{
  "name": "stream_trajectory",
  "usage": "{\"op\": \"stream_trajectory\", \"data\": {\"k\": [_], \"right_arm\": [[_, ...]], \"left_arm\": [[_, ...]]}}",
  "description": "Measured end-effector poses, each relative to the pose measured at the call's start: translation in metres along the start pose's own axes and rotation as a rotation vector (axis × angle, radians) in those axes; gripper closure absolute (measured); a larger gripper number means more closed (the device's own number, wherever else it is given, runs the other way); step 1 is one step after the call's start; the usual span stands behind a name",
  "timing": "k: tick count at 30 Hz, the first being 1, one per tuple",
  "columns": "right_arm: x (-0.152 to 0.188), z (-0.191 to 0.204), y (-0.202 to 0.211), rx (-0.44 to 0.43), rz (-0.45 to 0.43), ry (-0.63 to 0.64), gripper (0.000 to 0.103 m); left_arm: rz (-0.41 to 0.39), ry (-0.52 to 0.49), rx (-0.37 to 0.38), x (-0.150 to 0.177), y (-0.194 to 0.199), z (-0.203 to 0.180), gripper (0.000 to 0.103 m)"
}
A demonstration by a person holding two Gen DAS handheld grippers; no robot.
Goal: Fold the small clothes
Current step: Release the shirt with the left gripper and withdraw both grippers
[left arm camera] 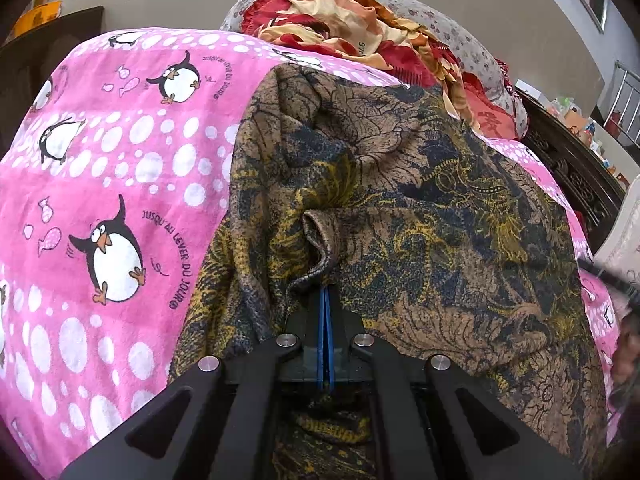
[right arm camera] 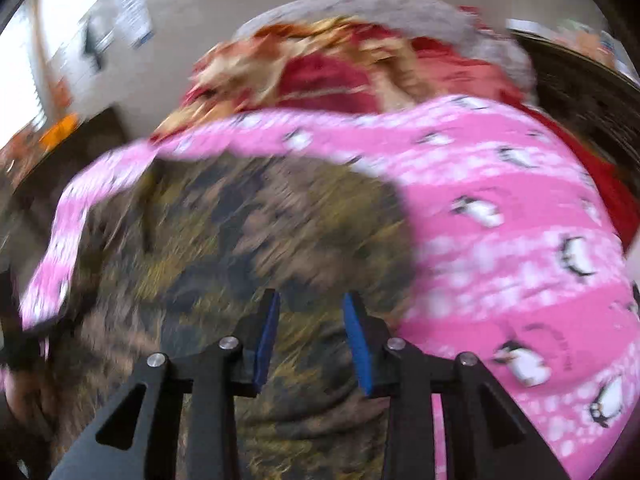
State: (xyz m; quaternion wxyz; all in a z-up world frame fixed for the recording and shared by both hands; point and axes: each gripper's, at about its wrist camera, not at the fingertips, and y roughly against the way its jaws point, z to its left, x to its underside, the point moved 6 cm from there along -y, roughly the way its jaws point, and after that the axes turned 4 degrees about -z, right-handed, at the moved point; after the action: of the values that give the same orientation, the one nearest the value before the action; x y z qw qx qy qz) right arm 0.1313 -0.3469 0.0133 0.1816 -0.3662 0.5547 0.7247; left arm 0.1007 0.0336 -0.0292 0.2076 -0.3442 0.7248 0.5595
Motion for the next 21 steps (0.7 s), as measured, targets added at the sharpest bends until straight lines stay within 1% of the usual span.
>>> {"op": "stream_trajectory", "data": {"k": [1, 2, 3, 5, 6, 7, 8, 9, 10, 11, 12, 13, 15, 16, 17, 18, 19, 20, 21], "right_arm": [[0.012, -0.004, -0.013, 0.070, 0.054, 0.038, 0.069], [0.018, -0.012, -0.026, 0.107, 0.102, 0.034, 0.070], [0.020, -0.017, -0.023, 0.091, 0.076, -0.007, 0.070], [0.016, -0.015, -0.011, 0.118, 0.080, -0.032, 0.070], [0.014, -0.007, -0.001, 0.104, 0.077, -0.031, 0.070], [0.014, 0.004, 0.011, 0.056, 0.053, -0.021, 0.070], [0.016, 0.015, 0.021, 0.019, 0.033, -0.004, 0.066], [0.023, 0.026, 0.025, 0.000, 0.025, 0.032, 0.055], [0.034, 0.028, 0.023, 0.017, 0.063, 0.056, 0.048], [0.050, 0.029, 0.006, 0.044, 0.155, 0.081, 0.045], [0.063, 0.028, -0.005, 0.064, 0.205, 0.114, 0.046], [0.060, 0.031, 0.003, 0.091, 0.162, 0.126, 0.046], [0.059, 0.036, 0.014, 0.111, 0.184, 0.091, 0.052], [0.056, 0.041, 0.023, 0.082, 0.164, 0.079, 0.052], [0.054, 0.048, 0.038, 0.048, 0.120, 0.084, 0.052], [0.055, 0.054, 0.052, 0.043, 0.081, 0.094, 0.051], [0.060, 0.058, 0.061, 0.037, 0.063, 0.098, 0.051], [0.067, 0.065, 0.066, 0.021, 0.055, 0.102, 0.051], [0.074, 0.071, 0.068, 0.027, 0.054, 0.110, 0.051]], "left_arm": [[0.000, 0.000, 0.001, 0.000, 0.000, 0.000, 0.103], [0.001, -0.001, 0.002, 0.000, 0.000, 0.000, 0.103], [0.002, -0.001, 0.002, 0.000, 0.000, 0.000, 0.103], [0.002, -0.003, -0.001, 0.000, 0.000, 0.000, 0.103], [0.002, -0.011, -0.008, 0.000, 0.000, -0.001, 0.103], [0.002, -0.024, -0.023, 0.000, 0.000, -0.003, 0.103], [0.003, -0.040, -0.040, -0.001, -0.001, -0.005, 0.103], [0.005, -0.065, -0.068, -0.001, -0.002, -0.010, 0.103], [0.005, -0.087, -0.088, -0.002, -0.002, -0.013, 0.103], [0.007, -0.120, -0.108, -0.002, -0.002, -0.019, 0.103], [0.009, -0.142, -0.129, -0.001, -0.003, -0.021, 0.103], [0.010, -0.155, -0.140, -0.001, -0.003, -0.023, 0.103], [0.014, -0.158, -0.137, -0.001, -0.001, -0.024, 0.103], [0.030, -0.159, -0.126, -0.001, 0.003, -0.024, 0.103], [0.055, -0.158, -0.118, -0.001, 0.009, -0.025, 0.103], [0.066, -0.148, -0.115, 0.000, 0.016, -0.028, 0.103], [0.065, -0.134, -0.103, 0.001, 0.023, -0.030, 0.103], [0.051, -0.118, -0.074, 0.005, 0.035, -0.037, 0.103], [0.038, -0.115, -0.046, 0.011, 0.042, -0.044, 0.102]]}}
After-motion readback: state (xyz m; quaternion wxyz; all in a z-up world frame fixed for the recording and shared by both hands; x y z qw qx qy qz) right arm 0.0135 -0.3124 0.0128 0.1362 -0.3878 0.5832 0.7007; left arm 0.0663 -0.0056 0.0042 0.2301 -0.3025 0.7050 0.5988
